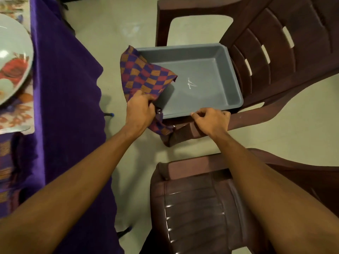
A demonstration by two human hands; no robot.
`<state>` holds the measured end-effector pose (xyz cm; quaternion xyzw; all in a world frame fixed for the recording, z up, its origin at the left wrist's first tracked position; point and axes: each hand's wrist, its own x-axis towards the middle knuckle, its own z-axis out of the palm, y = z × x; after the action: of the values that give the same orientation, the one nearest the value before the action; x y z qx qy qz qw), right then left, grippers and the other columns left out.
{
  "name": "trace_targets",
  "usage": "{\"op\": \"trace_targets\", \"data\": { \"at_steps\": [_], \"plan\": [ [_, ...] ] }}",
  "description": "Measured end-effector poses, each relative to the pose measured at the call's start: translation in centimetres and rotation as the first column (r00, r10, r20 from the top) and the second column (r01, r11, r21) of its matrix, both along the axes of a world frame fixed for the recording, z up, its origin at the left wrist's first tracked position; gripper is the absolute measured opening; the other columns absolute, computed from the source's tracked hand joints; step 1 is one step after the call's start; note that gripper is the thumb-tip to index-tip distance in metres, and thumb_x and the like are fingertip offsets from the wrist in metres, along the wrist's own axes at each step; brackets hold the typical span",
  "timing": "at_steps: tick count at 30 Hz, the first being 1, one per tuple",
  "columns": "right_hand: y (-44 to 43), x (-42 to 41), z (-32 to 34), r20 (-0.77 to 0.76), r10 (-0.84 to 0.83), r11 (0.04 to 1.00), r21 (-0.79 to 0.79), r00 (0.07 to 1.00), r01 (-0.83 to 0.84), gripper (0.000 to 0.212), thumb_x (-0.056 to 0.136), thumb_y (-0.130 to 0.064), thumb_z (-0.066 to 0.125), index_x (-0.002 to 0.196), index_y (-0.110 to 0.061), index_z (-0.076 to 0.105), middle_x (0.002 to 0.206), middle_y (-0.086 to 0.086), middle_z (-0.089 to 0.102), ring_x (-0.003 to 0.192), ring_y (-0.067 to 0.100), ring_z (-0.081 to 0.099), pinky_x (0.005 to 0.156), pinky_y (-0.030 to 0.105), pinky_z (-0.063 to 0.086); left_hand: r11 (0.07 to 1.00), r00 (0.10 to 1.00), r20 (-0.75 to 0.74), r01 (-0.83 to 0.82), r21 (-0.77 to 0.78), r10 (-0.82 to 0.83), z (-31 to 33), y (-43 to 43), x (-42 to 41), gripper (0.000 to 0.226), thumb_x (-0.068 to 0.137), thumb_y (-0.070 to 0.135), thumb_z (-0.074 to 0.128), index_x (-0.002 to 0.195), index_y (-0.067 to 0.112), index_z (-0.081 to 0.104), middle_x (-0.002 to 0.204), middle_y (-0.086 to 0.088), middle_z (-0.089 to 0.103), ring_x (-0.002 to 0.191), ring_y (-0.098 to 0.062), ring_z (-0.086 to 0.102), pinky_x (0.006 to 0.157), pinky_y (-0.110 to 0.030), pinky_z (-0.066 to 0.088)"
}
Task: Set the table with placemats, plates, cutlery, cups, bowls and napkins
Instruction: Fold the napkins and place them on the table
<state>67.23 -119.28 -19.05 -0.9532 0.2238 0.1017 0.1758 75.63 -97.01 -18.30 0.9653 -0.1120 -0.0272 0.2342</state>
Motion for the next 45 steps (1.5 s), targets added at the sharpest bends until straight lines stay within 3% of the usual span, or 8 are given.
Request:
{"op": "trace_targets", "data": {
  "at_steps": [3,6,11,22,29,32,40,45],
  "plan": [
    [3.5,-1.0,2.3,0.059,-0.069,0.947,0.319,0.996,0.047,0.042,0.095,-0.059,0.053,0.090,-0.025,0.077,0.085,-0.001,0.076,0.090,0.021,0.068,0.088,0.036,0.046,0.997,0.994,0.101,0.056,-0.056,-0.050,2.2,0.8,-3.0,0.020,0.089,0.014,0.062,0.104,0.011,0.074,0.098,-0.008,0.063,0.087,-0.024,0.060,0.076,-0.033,0.047],
    [9.3,-1.9,5.3,0.025,-0.344,0.625,0.752,0.939,0.209,0.052,0.092,-0.057,0.062,0.062,-0.015,0.070,0.058,-0.004,0.067,0.062,0.015,0.064,0.067,0.034,0.051,0.985,0.976,0.171,0.149,-0.091,-0.132,4.0,0.8,-6.9,0.017,0.084,0.011,0.065,0.099,0.009,0.074,0.089,-0.009,0.061,0.078,-0.025,0.058,0.069,-0.036,0.048],
    [12.8,-3.4,6.6,-0.156,-0.583,0.302,0.870,0.798,0.391,0.025,0.086,-0.023,0.074,0.064,-0.009,0.069,0.066,0.002,0.071,0.065,0.019,0.066,0.074,0.048,0.060,0.967,0.961,0.186,0.227,-0.118,-0.203,6.0,1.4,-14.1,0.014,0.080,0.010,0.065,0.091,0.008,0.074,0.086,-0.009,0.061,0.074,-0.028,0.060,0.063,-0.037,0.049],
    [10.8,-14.3,14.2,0.051,-0.289,0.320,0.946,0.956,0.046,0.013,0.098,-0.013,0.062,0.106,-0.019,0.071,0.108,0.007,0.075,0.106,0.025,0.070,0.094,0.046,0.057,0.955,0.997,0.076,0.048,-0.292,-0.027,10.8,6.8,-22.5,0.065,0.085,0.022,0.070,0.145,0.023,0.045,0.134,-0.001,0.049,0.121,-0.015,0.046,0.096,-0.014,0.036],
    [11.1,-21.2,19.2,0.231,-0.162,0.399,0.905,0.959,-0.151,0.029,0.087,0.000,0.064,0.077,-0.022,0.080,0.082,0.004,0.077,0.086,0.026,0.073,0.085,0.044,0.058,0.935,0.975,0.102,0.219,-0.279,-0.198,15.9,7.9,-26.0,0.078,0.068,0.013,0.068,0.143,0.021,0.046,0.138,-0.003,0.051,0.124,-0.018,0.050,0.104,-0.028,0.045],
    [10.7,-25.3,19.8,0.262,-0.146,0.398,0.899,0.954,-0.186,0.033,0.084,0.011,0.059,0.073,-0.016,0.077,0.074,0.003,0.074,0.077,0.018,0.069,0.078,0.035,0.053,0.935,0.954,-0.035,0.284,-0.213,-0.298,17.1,8.6,-28.8,0.067,0.062,0.021,0.065,0.129,0.021,0.056,0.118,-0.001,0.063,0.107,-0.021,0.060,0.095,-0.048,0.051],
    [8.0,-36.3,17.6,0.154,-0.317,0.151,0.982,0.936,-0.110,0.035,0.058,0.000,0.054,0.087,0.002,0.073,0.078,0.011,0.074,0.071,0.025,0.067,0.068,0.032,0.055,0.939,0.895,-0.290,0.302,-0.167,-0.340,15.4,10.7,-38.5,0.016,0.095,0.019,0.061,0.108,0.023,0.069,0.098,0.003,0.071,0.091,-0.015,0.068,0.084,-0.046,0.058],
    [6.3,-41.2,18.5,0.020,-0.280,0.168,0.985,0.960,0.028,0.010,0.089,-0.013,0.071,0.097,-0.008,0.071,0.089,0.010,0.074,0.078,0.021,0.070,0.073,0.032,0.057,0.915,0.870,-0.284,0.372,-0.156,-0.403,15.8,11.0,-43.6,0.020,0.099,0.022,0.057,0.112,0.022,0.071,0.100,0.004,0.073,0.092,-0.013,0.067,0.085,-0.041,0.057]
  ]
}}
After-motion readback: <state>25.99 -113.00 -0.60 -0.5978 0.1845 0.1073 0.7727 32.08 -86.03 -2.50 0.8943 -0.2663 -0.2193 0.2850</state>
